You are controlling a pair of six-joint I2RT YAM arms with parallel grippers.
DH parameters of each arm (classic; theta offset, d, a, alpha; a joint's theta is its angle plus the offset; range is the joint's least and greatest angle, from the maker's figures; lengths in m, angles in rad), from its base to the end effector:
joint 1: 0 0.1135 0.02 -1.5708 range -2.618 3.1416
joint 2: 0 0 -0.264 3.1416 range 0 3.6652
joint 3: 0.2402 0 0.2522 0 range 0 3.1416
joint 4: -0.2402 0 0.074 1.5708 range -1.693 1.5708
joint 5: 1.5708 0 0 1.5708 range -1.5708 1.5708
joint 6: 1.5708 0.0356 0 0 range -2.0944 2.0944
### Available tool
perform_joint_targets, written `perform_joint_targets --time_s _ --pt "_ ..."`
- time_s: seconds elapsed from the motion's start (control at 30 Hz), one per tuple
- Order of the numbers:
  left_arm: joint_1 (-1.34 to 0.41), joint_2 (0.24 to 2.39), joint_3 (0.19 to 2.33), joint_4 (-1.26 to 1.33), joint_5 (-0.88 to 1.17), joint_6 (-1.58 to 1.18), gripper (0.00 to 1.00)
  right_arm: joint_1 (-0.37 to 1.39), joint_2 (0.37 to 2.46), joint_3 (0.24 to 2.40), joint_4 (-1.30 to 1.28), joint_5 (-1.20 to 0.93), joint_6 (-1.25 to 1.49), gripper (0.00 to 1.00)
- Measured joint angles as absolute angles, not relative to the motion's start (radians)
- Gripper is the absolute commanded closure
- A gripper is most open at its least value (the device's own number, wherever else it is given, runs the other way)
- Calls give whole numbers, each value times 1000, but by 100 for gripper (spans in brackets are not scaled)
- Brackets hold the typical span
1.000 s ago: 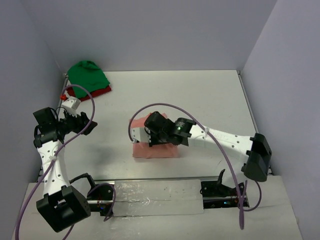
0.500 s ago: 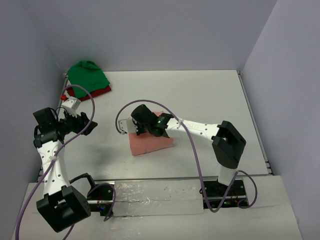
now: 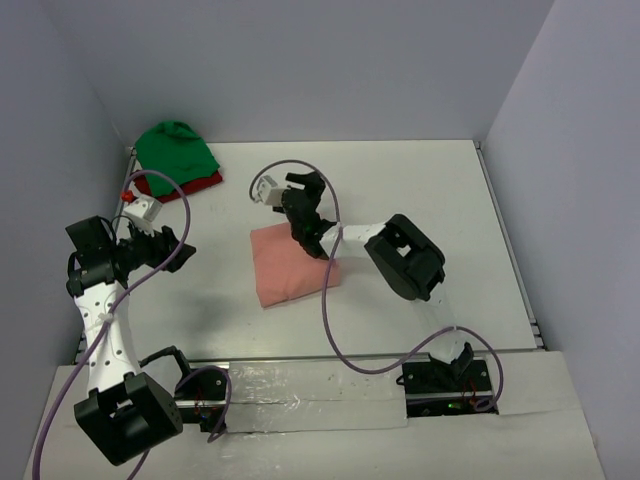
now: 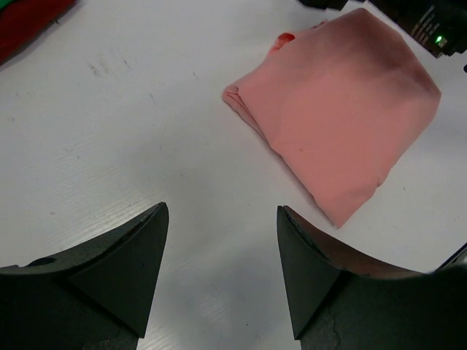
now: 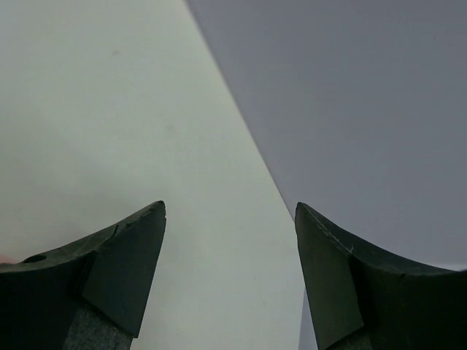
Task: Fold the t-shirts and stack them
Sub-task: Fold the long partially folded tshirt into a neat square
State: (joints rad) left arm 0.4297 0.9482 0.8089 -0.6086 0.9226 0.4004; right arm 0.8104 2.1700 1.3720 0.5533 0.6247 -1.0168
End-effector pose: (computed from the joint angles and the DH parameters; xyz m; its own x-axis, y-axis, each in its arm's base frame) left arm 0.1818 0.0521 0.2884 -0.4603 0.0479 -0.8865 0.4986 0.8401 -0.2135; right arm 0.3478 0.3354 0.1731 0.0794 -0.9174 -0.3899 -0.2454 0.3611 -0.8996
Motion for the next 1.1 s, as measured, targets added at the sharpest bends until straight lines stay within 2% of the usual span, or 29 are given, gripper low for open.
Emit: perform_joint_targets --time_s 0.1,0.27,0.33,0.37,0.43,0.47,0.6,0.83,1.1 --pt "431 948 809 -610 925 402 30 796 2152 1366 682 703 -1008 24" --pt "434 947 809 -610 927 402 30 812 2006 1319 683 750 -933 27" --pt "434 947 809 -610 929 402 30 817 1917 1303 637 746 -887 37" --pt "434 947 809 -610 933 402 30 818 1860 1303 557 712 -836 43" --pt "435 945 809 -610 937 402 30 817 1754 1315 387 632 -731 90" --pt "435 944 809 -610 939 402 30 814 1706 1340 270 571 -669 100" --pt "439 939 809 -610 949 402 30 800 1633 1467 -31 371 -479 100" --pt "442 940 809 -621 963 412 30 796 1642 1459 -379 94 -326 100" --pt "442 960 810 -659 987 443 30 796 1746 1462 -553 -24 -270 100"
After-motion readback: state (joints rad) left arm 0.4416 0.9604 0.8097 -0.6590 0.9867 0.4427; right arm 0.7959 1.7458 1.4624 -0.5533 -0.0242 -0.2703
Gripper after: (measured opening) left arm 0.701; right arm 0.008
